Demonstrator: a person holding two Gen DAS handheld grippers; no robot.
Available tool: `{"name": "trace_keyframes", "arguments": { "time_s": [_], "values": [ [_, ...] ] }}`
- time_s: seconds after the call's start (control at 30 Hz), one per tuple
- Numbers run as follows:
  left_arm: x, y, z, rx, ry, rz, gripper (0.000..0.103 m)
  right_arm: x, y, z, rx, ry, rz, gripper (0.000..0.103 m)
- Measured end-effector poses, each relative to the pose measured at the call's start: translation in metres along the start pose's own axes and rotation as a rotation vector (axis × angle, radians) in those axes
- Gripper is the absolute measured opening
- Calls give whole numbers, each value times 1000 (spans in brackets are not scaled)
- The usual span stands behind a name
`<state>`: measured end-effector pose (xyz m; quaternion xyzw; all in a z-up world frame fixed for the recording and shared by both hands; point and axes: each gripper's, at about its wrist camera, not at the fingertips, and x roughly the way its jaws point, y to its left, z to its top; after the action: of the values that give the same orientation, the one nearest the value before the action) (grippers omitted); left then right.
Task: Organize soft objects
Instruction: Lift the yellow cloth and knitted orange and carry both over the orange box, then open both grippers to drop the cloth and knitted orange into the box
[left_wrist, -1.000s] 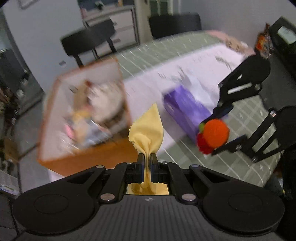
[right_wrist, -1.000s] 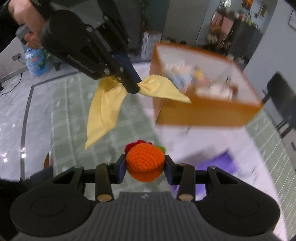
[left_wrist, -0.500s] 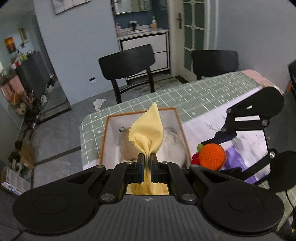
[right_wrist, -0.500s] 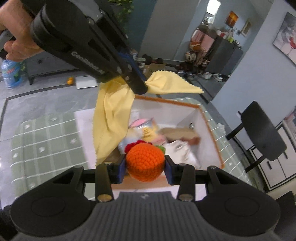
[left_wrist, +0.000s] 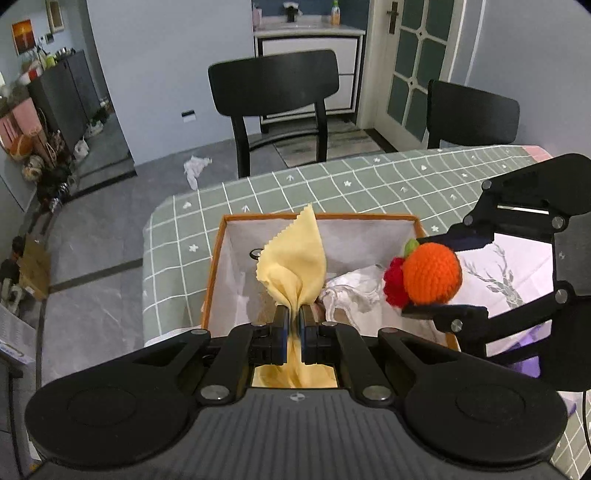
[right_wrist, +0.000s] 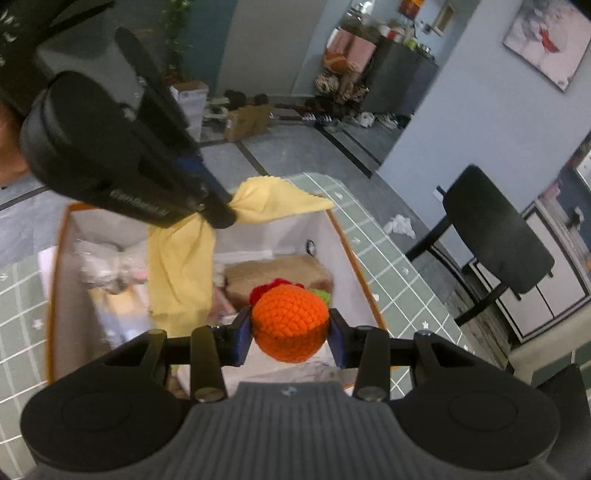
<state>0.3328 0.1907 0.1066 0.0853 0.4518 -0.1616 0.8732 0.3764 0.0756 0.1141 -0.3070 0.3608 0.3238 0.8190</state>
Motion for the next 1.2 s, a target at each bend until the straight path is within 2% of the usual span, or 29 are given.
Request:
{"name": "trace_keyframes", "arguments": {
  "time_s": [0.33,0.83,0.93,1.0,1.07,1.13,1.17,1.2],
  "values": [
    [50,9,5,-15,67,11,6,61,-15,-5,32,67,-8,41],
    [99,-5,-9,16,172,70,9,119,-4,-23,9,165,-46,42],
    [91,-12,-12,10,141,111,34,119,-2,-28,38,173,-58,55],
    [75,-15,-14,-9,99,114,70,111,-7,-29,96,151,-44,65],
    [58,-18,-16,-41,65,93,83,99,-14,-29,164,121,-31,69],
    [42,-19,-17,-73,46,75,86,87,-18,-31,200,96,-31,77],
    [31,-23,-18,-90,35,70,86,82,-18,-31,214,91,-34,86],
    [22,-26,-20,-103,20,72,88,74,-19,-31,231,82,-38,90]
  ]
}}
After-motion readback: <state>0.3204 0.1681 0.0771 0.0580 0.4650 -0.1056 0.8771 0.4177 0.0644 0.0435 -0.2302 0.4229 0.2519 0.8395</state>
